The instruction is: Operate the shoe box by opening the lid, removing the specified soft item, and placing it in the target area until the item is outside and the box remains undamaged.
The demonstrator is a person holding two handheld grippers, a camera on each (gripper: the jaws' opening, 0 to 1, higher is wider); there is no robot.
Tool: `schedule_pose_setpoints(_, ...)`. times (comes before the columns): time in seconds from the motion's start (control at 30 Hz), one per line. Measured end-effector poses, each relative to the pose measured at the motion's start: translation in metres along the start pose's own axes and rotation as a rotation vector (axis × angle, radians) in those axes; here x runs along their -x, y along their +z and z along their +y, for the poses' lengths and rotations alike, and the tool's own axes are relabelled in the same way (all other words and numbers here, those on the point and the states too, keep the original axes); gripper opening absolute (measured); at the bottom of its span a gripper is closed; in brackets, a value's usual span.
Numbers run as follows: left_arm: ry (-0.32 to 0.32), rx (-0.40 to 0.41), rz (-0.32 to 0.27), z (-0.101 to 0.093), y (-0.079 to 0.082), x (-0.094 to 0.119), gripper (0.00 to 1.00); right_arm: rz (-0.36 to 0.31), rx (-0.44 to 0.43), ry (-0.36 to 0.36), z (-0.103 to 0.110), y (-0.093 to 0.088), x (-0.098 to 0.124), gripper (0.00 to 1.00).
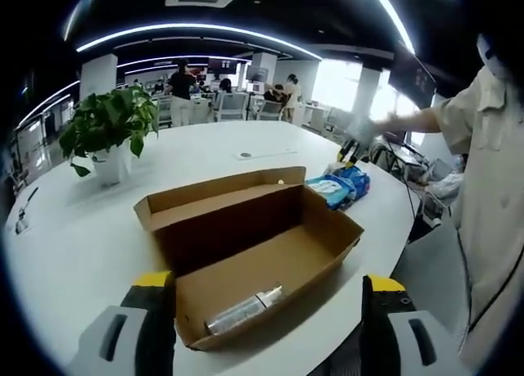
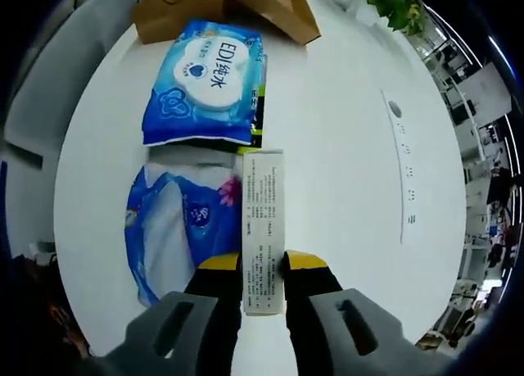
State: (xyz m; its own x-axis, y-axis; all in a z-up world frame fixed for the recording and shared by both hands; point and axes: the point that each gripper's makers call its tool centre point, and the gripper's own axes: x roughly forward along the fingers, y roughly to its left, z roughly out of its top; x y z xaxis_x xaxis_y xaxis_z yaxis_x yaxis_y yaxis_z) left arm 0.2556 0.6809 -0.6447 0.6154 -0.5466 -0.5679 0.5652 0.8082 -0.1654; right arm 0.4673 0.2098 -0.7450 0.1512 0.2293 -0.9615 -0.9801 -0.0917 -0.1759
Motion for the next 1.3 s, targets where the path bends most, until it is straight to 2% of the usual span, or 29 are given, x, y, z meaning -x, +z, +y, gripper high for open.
schedule_pose_setpoints(0.27,-0.002,-0.006,-0.002,0.002,0.001,0.0,0.96,0.001,-0.022,-0.029,-0.007,0.001,0.002,0.17)
schedule_pose_setpoints(0.47,-0.011,-0.021,0.006,0.001,0.001,-0.001,0.95,-0.004,-0.029,-0.061,-0.01,0.004,0.006,0.21)
schedule_pose_setpoints(0.63,-0.019,-0.036,0.004,0.001,0.005,-0.002,0.94,-0.018,-0.045,-0.099,-0.012,0.007,0.013,0.31)
schedule_pose_setpoints(0.97,-0.035,-0.094,0.025,0.008,0.014,-0.002,0.86,-0.046,-0.149,-0.175,-0.006,0.012,0.034,0.41)
schedule_pose_setpoints(1.03,-0.038,-0.106,0.039,0.01,0.014,-0.004,0.84,-0.078,-0.211,-0.197,-0.005,0.017,0.039,0.44)
schedule_pose_setpoints(1.07,-0.037,-0.108,0.048,0.011,0.014,-0.005,0.83,-0.115,-0.249,-0.196,-0.003,0.023,0.042,0.46)
schedule_pose_setpoints(1.1,-0.017,-0.114,0.079,0.017,0.011,-0.006,0.81,-0.146,-0.288,-0.194,0.0,0.027,0.045,0.49)
schedule_pose_setpoints(1.17,-0.018,-0.113,0.1,0.022,0.009,-0.009,0.75,-0.156,-0.308,-0.21,0.002,0.03,0.053,0.52)
schedule_pose_setpoints(1.3,-0.055,-0.126,0.141,0.021,0.006,-0.014,0.74,-0.23,-0.376,-0.235,0.008,0.044,0.066,0.55)
